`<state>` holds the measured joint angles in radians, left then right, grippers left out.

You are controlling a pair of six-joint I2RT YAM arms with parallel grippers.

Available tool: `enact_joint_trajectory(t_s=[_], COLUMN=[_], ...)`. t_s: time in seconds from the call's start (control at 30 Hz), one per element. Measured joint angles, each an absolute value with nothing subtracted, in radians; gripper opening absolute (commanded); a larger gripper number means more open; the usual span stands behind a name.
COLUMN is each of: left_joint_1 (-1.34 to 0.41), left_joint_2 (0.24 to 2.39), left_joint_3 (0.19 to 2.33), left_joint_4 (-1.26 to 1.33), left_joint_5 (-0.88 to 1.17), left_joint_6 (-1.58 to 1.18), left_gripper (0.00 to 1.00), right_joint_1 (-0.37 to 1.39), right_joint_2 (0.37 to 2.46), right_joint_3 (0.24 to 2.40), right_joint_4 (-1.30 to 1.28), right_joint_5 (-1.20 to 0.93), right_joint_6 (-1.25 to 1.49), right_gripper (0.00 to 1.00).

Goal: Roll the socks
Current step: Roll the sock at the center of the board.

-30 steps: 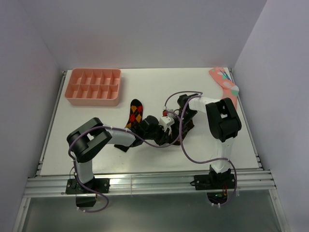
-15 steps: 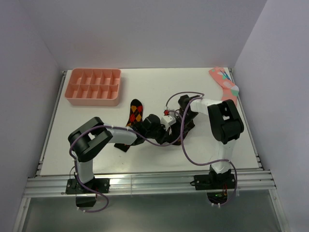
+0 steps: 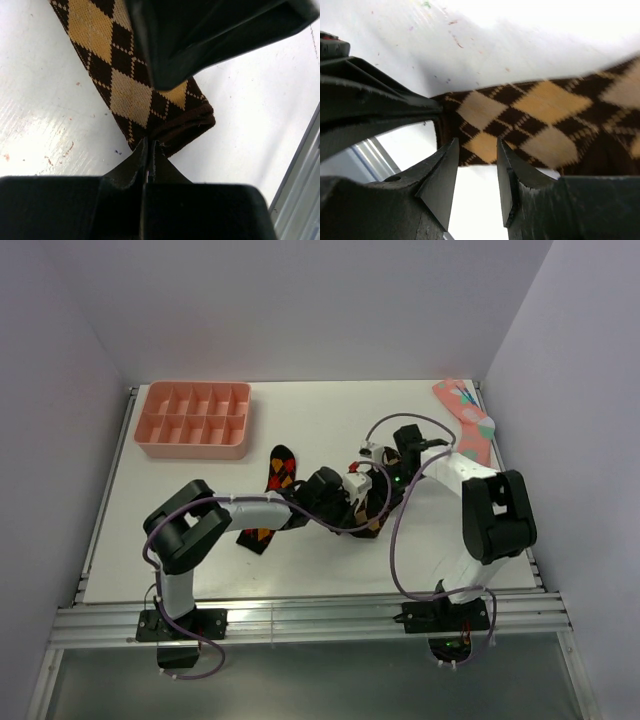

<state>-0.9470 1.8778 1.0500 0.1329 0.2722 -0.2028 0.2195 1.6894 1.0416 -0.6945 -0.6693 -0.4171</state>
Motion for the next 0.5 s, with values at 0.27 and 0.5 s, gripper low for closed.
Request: enact_joint_trajectory(t_s=[0.27, 0.5], left_joint_1=[-0.947, -0.947], left_joint_2=[1.938, 1.975], left_joint_3=[1.234, 1.302], left_joint_4=[-0.087, -0.212], left_joint_5=[0.271, 0.263], left_joint_6=[-0.205, -0.205], left_gripper=[0.0, 0.01], right_joint_1=[0.101, 0.025], right_joint_2=[1.522, 1.493], right_joint_3=[0.921, 0.909], right_joint_4=[-0.619, -0.542], right_joint_5=[-0.701, -0.693], right_joint_6=[-0.455, -0.412], right_gripper=[0.44, 0.43])
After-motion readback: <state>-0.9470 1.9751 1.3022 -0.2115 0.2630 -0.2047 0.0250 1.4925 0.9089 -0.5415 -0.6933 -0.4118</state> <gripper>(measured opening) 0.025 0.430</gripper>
